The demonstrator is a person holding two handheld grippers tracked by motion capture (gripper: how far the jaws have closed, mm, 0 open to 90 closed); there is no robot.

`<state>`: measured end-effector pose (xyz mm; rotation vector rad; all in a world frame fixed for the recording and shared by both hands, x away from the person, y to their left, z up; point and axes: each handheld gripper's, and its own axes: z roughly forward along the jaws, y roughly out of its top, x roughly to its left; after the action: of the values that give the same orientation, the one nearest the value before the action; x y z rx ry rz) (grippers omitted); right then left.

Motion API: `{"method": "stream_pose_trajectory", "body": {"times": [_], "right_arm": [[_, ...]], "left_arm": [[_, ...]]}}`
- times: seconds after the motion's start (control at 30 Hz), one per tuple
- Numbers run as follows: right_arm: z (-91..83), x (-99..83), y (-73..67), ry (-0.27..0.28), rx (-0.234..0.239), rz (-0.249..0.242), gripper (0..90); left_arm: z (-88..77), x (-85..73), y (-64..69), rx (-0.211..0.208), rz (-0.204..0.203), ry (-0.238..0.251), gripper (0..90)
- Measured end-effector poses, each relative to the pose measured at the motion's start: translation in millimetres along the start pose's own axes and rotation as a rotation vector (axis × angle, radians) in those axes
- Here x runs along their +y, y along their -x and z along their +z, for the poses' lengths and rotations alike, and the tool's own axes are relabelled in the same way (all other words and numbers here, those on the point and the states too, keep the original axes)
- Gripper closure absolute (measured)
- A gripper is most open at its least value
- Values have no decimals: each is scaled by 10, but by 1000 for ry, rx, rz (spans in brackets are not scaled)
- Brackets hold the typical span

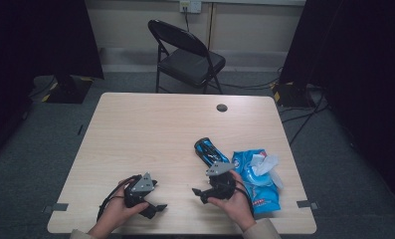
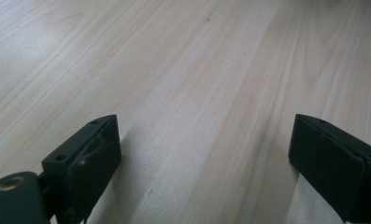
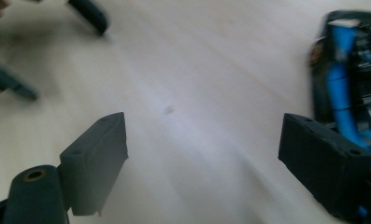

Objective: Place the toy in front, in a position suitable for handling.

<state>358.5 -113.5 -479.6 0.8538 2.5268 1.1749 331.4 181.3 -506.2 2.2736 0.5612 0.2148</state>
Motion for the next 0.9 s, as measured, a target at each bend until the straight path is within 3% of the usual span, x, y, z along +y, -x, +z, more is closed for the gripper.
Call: {"method": "stream_pose_trajectory", "body": {"times": [0.1,0.13,0.17,0.3,0.33,0.53,0.57,0.9], "right_arm": [[11,75,126,8,-32,30,150],[17,95,167,14,-38,49,150],[34,154,279,14,-72,89,150],[81,227,390,10,-90,107,150],[114,275,475,6,-120,98,149],[207,400,676,-2,-138,119,146],[261,451,760,-8,-142,135,146],[481,469,956,-80,-158,157,144]], "left_arm": [[0,0,0,0,0,0,87],[0,0,0,0,-1,1,87],[0,0,-1,-1,1,0,85],[1,0,-1,-1,2,-1,83],[1,0,-1,-1,2,0,83],[5,1,-1,-7,3,1,78],[7,1,2,-8,0,3,73],[7,1,2,-8,0,3,73]]}}
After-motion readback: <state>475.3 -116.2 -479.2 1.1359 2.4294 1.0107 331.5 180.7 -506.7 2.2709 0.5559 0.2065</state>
